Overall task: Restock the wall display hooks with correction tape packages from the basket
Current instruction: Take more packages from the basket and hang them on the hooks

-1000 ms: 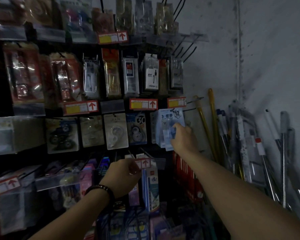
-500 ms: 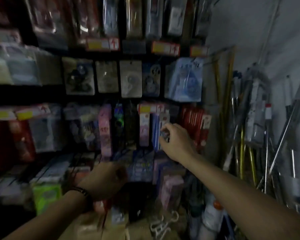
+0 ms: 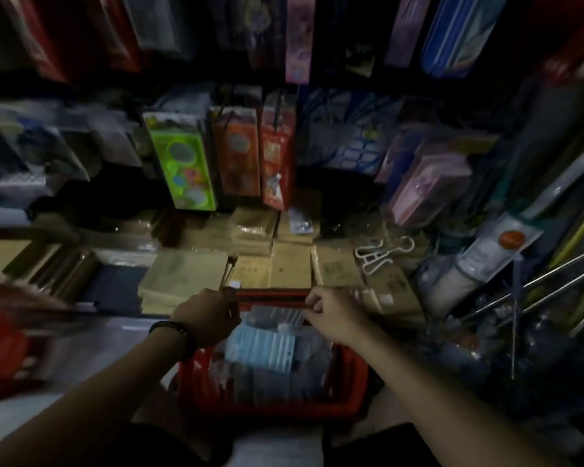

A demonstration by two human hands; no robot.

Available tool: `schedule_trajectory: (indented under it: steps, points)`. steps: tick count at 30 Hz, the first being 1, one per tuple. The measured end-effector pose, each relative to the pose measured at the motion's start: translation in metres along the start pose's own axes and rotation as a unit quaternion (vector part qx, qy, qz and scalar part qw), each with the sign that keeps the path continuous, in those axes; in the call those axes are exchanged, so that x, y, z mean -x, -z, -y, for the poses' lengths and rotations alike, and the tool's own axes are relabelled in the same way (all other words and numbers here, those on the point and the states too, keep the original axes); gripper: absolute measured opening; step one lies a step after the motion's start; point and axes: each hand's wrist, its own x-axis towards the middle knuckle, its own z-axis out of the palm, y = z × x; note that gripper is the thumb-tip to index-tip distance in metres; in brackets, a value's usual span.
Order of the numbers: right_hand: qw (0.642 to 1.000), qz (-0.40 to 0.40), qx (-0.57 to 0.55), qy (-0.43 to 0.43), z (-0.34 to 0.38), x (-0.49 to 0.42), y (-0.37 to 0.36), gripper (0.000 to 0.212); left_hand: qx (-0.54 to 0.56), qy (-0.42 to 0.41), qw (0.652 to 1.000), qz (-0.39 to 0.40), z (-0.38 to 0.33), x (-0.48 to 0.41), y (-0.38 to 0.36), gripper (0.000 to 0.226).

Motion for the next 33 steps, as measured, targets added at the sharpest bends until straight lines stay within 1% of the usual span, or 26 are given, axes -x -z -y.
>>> schedule_trajectory:
  steps: [2,4,6,8,9,10,11,12,14,16,17,19,20,21,22,25,27,29,32,33]
  points:
    - [0.999,0.032,0.009,-0.021,-0.020,-0.006,-0.041,0.009,0.003,0.015,0.999,0.032,0.018,-0.005,-0.024,0.017]
    - [0.995,0.080,0.047,-0.035,-0.040,-0.008,-0.071,0.009,0.005,0.029,0.997,0.065,0.030,-0.010,-0.044,0.015]
    - [0.989,0.093,0.102,-0.056,-0.063,-0.016,-0.096,0.017,0.016,0.043,0.995,0.091,0.038,-0.018,-0.062,0.014]
    - [0.983,0.113,0.103,-0.097,-0.090,-0.025,-0.114,0.016,0.032,0.051,0.993,0.105,0.043,-0.027,-0.080,0.019]
    - [0.979,0.121,0.092,-0.138,-0.108,-0.031,-0.125,0.014,0.044,0.056,0.992,0.106,0.044,-0.030,-0.088,0.020]
    - [0.977,0.125,0.093,-0.147,-0.121,-0.035,-0.132,0.014,0.059,0.063,0.990,0.108,0.045,-0.034,-0.097,0.020]
    - [0.975,0.132,0.096,-0.154,-0.135,-0.038,-0.140,0.019,0.075,0.073,0.988,0.113,0.046,-0.036,-0.105,0.020]
    - [0.973,0.133,0.094,-0.166,-0.142,-0.040,-0.147,0.030,0.083,0.079,0.985,0.131,0.046,-0.039,-0.112,0.021]
    - [0.969,0.139,0.080,-0.190,-0.138,-0.037,-0.151,0.044,0.070,0.074,0.977,0.187,0.048,-0.047,-0.125,0.028]
    - [0.967,0.134,0.110,-0.185,-0.131,-0.035,-0.162,0.064,0.050,0.070,0.971,0.224,0.048,-0.055,-0.128,0.035]
    - [0.968,0.125,0.132,-0.171,-0.127,-0.035,-0.169,0.070,0.049,0.072,0.969,0.232,0.048,-0.058,-0.128,0.038]
    - [0.972,0.097,0.184,-0.110,-0.118,-0.043,-0.185,0.060,0.049,0.074,0.968,0.236,0.048,-0.063,-0.126,0.041]
    - [0.972,0.097,0.196,-0.089,-0.108,-0.049,-0.192,0.055,0.048,0.077,0.967,0.238,0.049,-0.065,-0.125,0.042]
    - [0.972,0.105,0.189,-0.091,-0.100,-0.056,-0.201,0.056,0.047,0.079,0.966,0.241,0.050,-0.068,-0.126,0.043]
    - [0.974,0.111,0.175,-0.095,-0.093,-0.065,-0.209,0.061,0.048,0.081,0.965,0.245,0.051,-0.071,-0.128,0.044]
    - [0.983,0.119,0.101,-0.092,-0.082,-0.090,-0.232,0.086,0.044,0.087,0.960,0.261,0.052,-0.075,-0.134,0.044]
    - [0.983,0.135,0.084,-0.091,-0.083,-0.104,-0.246,0.095,0.036,0.097,0.960,0.260,0.054,-0.078,-0.139,0.046]
    - [0.981,0.133,0.095,-0.100,-0.085,-0.110,-0.254,0.094,0.047,0.103,0.959,0.261,0.057,-0.079,-0.141,0.050]
    - [0.981,0.092,0.154,-0.078,-0.084,-0.104,-0.254,0.070,0.072,0.112,0.954,0.270,0.060,-0.082,-0.141,0.056]
    - [0.982,0.085,0.153,-0.065,-0.088,-0.102,-0.255,0.062,0.078,0.116,0.952,0.273,0.061,-0.082,-0.141,0.057]
